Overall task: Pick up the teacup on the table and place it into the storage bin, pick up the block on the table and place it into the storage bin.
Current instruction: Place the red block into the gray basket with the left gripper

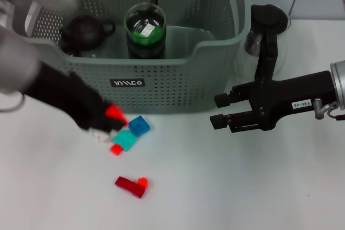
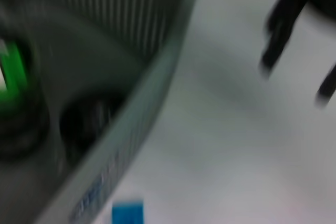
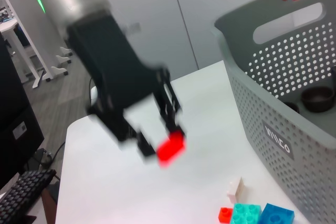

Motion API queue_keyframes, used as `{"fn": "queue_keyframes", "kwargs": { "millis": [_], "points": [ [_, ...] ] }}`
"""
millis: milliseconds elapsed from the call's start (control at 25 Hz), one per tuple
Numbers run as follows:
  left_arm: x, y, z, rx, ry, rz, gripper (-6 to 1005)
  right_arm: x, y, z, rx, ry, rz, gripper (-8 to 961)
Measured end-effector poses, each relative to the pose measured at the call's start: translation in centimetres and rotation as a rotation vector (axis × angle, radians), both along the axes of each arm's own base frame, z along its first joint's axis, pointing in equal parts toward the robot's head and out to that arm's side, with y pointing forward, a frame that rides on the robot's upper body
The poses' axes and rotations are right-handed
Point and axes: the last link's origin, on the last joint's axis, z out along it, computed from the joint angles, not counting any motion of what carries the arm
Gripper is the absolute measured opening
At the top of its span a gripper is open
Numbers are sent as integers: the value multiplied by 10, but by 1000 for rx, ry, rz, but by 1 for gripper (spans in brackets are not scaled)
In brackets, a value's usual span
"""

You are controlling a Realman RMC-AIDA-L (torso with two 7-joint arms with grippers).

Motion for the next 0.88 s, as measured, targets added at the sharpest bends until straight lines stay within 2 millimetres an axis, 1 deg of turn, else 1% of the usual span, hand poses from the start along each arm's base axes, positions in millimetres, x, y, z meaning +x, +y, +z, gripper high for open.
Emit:
{"fn": "queue_keyframes", "kwargs": {
  "millis": [80, 160, 280, 400, 640, 680, 720, 880],
  "points": [
    [5, 3, 25, 35, -159, -30, 408, 0, 0, 0, -1, 0, 0, 609],
    [8, 7, 39, 65, -266, -51, 408, 0, 0, 0, -2, 0, 0, 609],
    [16, 18, 49, 113, -428, -89, 408, 0, 0, 0, -3, 1, -1, 609],
    [22, 35, 52, 209, -500, -97, 408, 0, 0, 0, -4, 1, -1, 610],
    [21, 78, 44, 389, -540, -79, 407, 0, 0, 0, -2, 1, 1, 610],
    [21, 88, 37, 422, -531, -86, 407, 0, 0, 0, -3, 0, 1, 610],
    [21, 88, 37, 422, -531, -86, 407, 0, 0, 0, -4, 0, 0, 610],
    [17, 108, 8, 438, -416, -83, 408, 0, -1, 0, -4, 1, -3, 610]
  ]
}}
